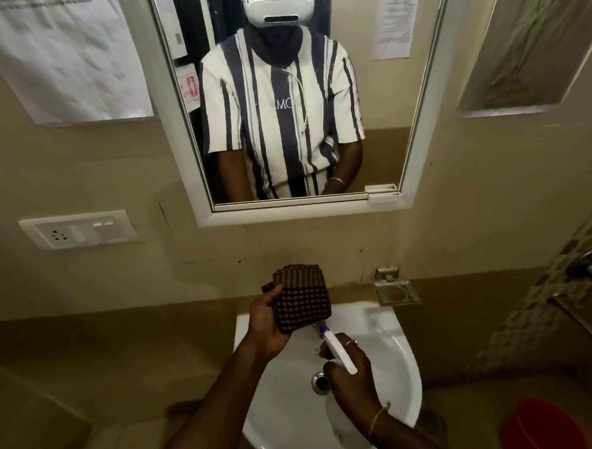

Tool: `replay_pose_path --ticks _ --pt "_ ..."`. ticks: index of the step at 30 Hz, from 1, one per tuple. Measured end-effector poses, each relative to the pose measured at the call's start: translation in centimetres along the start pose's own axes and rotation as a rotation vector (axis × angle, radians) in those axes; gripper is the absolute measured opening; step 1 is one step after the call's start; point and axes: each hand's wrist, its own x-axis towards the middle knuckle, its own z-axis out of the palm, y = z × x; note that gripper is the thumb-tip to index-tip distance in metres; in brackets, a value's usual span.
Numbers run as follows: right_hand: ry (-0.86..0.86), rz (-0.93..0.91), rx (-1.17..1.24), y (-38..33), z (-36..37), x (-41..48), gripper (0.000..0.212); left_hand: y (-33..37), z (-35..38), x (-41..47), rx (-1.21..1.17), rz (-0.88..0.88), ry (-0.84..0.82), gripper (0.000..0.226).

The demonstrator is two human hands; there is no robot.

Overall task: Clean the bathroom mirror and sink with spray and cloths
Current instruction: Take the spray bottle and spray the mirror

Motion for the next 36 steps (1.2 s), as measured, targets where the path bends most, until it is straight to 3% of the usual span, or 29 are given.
replay_pose_path --ticks 8,14,19,26,36 --pt "-0.005 0.01 0.012 0.0 2.0 -1.1 0.024 0.0 0.2 -0.5 -0.023 0.008 0.017 0.047" --pt "0.027 0.058 0.024 -0.7 1.0 -1.3 0.034 0.2 -0.2 -0.6 -0.042 0.009 0.031 0.047" --pt "0.094 0.053 -0.023 -0.6 0.5 -1.2 0.014 0.3 -0.5 -0.9 -0.055 0.026 0.037 0.045" --pt "0.059 0.036 -0.021 -0.6 -0.1 -1.6 0.035 0.3 -0.6 -1.2 -0.068 0.022 0.055 0.047" --pt "0.065 -0.059 0.024 -3.8 2.2 -2.3 0.04 0.4 -0.9 -3.3 -0.014 -0.001 0.063 0.053"
